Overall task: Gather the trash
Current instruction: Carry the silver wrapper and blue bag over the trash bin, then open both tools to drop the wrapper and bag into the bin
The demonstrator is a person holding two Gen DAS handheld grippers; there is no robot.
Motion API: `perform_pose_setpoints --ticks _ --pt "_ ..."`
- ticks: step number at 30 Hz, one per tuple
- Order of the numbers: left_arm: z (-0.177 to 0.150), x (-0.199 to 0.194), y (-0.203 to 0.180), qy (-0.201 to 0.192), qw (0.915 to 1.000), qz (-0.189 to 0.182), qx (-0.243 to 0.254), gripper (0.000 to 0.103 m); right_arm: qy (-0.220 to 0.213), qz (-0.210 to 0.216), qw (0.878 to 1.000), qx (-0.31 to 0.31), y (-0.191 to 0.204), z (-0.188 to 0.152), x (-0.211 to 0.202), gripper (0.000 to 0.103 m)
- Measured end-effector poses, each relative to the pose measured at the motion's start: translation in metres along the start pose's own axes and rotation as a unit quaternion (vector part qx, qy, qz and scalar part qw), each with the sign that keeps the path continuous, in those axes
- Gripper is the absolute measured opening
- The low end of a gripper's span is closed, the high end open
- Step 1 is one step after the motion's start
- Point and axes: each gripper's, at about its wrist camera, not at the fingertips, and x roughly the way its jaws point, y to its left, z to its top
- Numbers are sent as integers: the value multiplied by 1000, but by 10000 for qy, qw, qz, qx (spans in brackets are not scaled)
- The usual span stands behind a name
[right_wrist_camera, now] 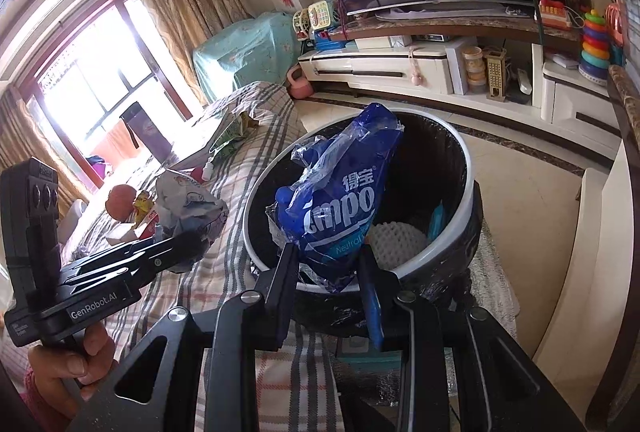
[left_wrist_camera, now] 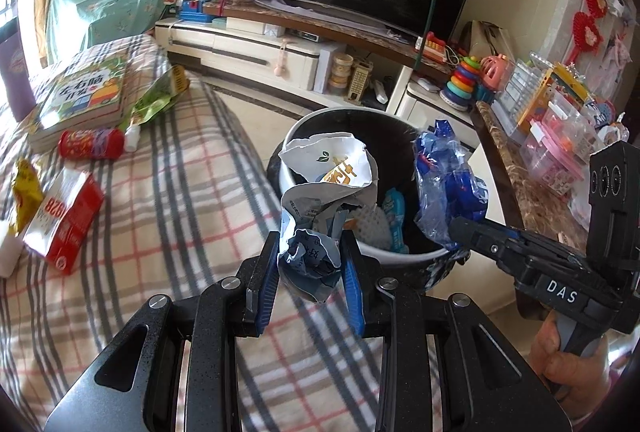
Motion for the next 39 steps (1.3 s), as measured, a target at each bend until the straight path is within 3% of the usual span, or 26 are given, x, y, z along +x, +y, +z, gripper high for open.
perform_pose_setpoints --ticks 31,34,36,38,39 --pt "34 47 -18 298 9994 -110 155 29 390 -185 9991 -50 -21 20 22 31" --pt "36 49 -19 316 9993 -112 165 32 364 -235 9990 -71 -21 23 21 34" --pt "37 48 -18 306 9994 -96 135 55 353 -244 9991 -31 -23 25 21 43" --pt "37 45 -16 215 9997 -63 85 67 358 -256 9990 28 -25 27 20 51" --pt "36 43 -15 171 9998 -53 64 67 334 -262 9991 36 -25 27 19 53"
